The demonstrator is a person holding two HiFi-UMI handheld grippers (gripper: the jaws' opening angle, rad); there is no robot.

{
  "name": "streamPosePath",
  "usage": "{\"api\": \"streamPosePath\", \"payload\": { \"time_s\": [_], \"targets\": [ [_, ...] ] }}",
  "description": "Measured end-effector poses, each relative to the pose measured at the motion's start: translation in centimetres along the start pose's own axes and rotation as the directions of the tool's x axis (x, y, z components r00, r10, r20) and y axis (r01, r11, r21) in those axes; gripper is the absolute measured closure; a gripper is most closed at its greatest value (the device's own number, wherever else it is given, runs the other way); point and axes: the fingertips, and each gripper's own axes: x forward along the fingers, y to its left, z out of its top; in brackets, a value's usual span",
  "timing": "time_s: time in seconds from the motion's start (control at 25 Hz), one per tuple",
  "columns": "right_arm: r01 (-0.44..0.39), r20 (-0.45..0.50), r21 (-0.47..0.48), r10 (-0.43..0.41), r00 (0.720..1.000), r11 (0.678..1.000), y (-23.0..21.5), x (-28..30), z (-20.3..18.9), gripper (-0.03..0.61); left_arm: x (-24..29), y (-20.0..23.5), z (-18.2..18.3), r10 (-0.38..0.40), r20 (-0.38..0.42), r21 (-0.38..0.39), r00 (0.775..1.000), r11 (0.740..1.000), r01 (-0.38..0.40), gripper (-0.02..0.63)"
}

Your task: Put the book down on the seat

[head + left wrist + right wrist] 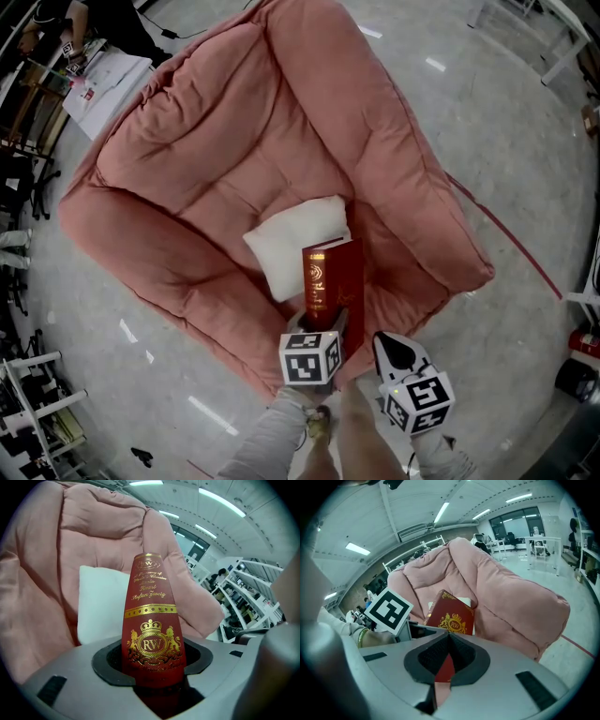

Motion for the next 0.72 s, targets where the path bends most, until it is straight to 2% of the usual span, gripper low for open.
{"api": "streamPosePath", "payload": {
  "time_s": [0.36,0.48,0.6,0.72],
  "targets": [
    [0.008,-0.015,0.016,-0.008,1.0,1.0,0.1,1.0,-0.7,0.572,2.2,0.8,-0.8,-0.012,-0.057,0.024,0.998,1.0,0.013,0.351],
    [0.009,-0.012,0.017,-0.009,1.0,1.0,0.0,0.9,-0.5,0.572,2.7,0.8,-1.0,-0.022,-0.085,0.009,0.996,1.0,0.023,0.343],
    [0.007,-0.012,0.021,-0.006,1.0,1.0,0.0,0.5,-0.8,0.572,2.7,0.6,-1.6,-0.038,-0.113,-0.014,0.993,0.999,0.036,0.289],
    [-0.001,-0.006,0.018,0.001,1.0,1.0,0.2,0.1,-1.0,0.573,2.0,0.9,-1.5,-0.018,-0.1,-0.016,0.995,1.0,0.017,0.266]
  ]
}}
